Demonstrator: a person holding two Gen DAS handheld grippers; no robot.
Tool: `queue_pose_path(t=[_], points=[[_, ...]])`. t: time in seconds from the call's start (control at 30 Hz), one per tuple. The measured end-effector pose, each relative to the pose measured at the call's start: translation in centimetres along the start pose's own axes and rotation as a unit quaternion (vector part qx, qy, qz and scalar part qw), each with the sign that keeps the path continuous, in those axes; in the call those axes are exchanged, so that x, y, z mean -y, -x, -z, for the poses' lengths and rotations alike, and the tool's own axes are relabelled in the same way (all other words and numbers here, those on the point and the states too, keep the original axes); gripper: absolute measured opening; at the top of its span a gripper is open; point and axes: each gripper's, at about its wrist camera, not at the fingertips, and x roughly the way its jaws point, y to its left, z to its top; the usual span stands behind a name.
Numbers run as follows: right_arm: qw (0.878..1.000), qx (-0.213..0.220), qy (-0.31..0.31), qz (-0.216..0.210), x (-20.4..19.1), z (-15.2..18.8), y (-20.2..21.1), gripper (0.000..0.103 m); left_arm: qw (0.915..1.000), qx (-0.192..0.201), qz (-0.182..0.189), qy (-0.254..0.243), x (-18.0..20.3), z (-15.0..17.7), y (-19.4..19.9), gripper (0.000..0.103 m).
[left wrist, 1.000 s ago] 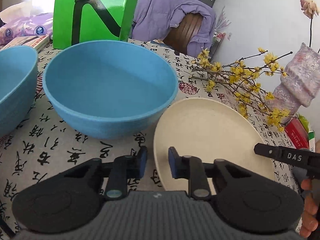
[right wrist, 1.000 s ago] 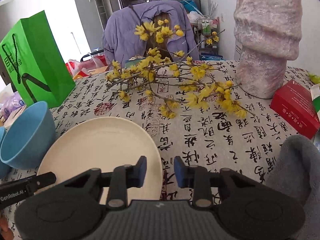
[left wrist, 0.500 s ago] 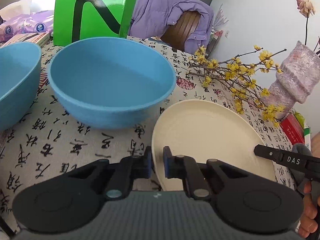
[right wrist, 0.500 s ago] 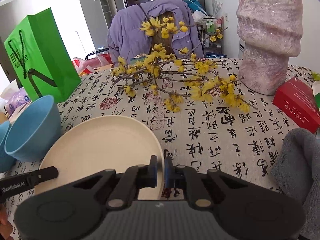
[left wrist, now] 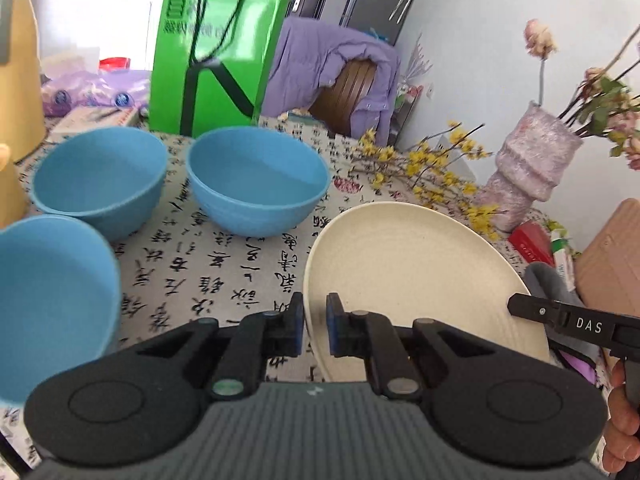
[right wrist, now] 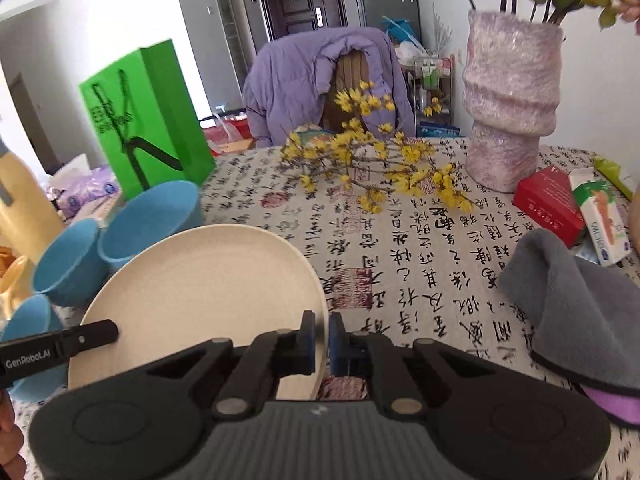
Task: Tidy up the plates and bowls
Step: 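Carry the left tool's cream plate toward the stack while the right tool carries its plate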
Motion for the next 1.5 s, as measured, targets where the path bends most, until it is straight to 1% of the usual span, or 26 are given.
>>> queue_pose_path(t=[0.17,0.3,0.37,0.47,0.6,0.83,0.93,1.07,1.17,1.33,1.5], points=[[1.000,0.028,0.009,-0.003,-2.6,2.1,5.5,0.006,0.9996,0.027,0.000,-0.009,-1.0,2.4,6.1,0.011],[0.999,0.047,0.025,-0.005,-4.9,5.2,9.6,0.006,0.9989,0.044,-0.002,-0.014,-2.1,4.8,10.4,0.011],[0.998,0.055,0.027,-0.011,-5.8,6.9,11.1,0.006,0.9980,0.058,-0.005,-0.024,-2.6,6.2,12.3,0.011],[0.997,0.069,0.018,-0.021,-6.9,9.8,13.3,0.006,0.9957,0.087,-0.014,-0.028,-3.4,9.0,15.3,0.012],[0.996,0.088,0.030,-0.018,-9.1,14.0,15.8,0.006,0.9939,0.105,-0.023,-0.027,-4.8,13.1,18.2,0.012],[0.994,0.098,0.035,-0.026,-11.8,22.2,18.8,0.007,0.9925,0.116,-0.033,-0.020,-7.6,20.5,22.7,0.012],[0.995,0.092,0.027,-0.031,-12.7,25.6,19.6,0.007,0.9927,0.110,-0.045,-0.022,-8.5,22.5,23.4,0.012],[0.997,0.065,0.024,-0.030,-13.1,27.8,19.0,0.007,0.9930,0.104,-0.050,-0.024,-9.1,23.3,23.3,0.012],[0.998,0.055,0.026,-0.030,-13.1,28.4,18.7,0.008,0.9932,0.101,-0.052,-0.025,-9.2,23.5,23.1,0.012],[0.998,0.057,0.022,-0.025,-12.9,28.6,18.7,0.008,0.9933,0.099,-0.051,-0.030,-8.8,23.7,23.0,0.012],[0.998,0.058,0.022,-0.025,-12.8,28.1,18.8,0.008,0.9935,0.099,-0.052,-0.025,-8.5,23.3,22.8,0.012]])
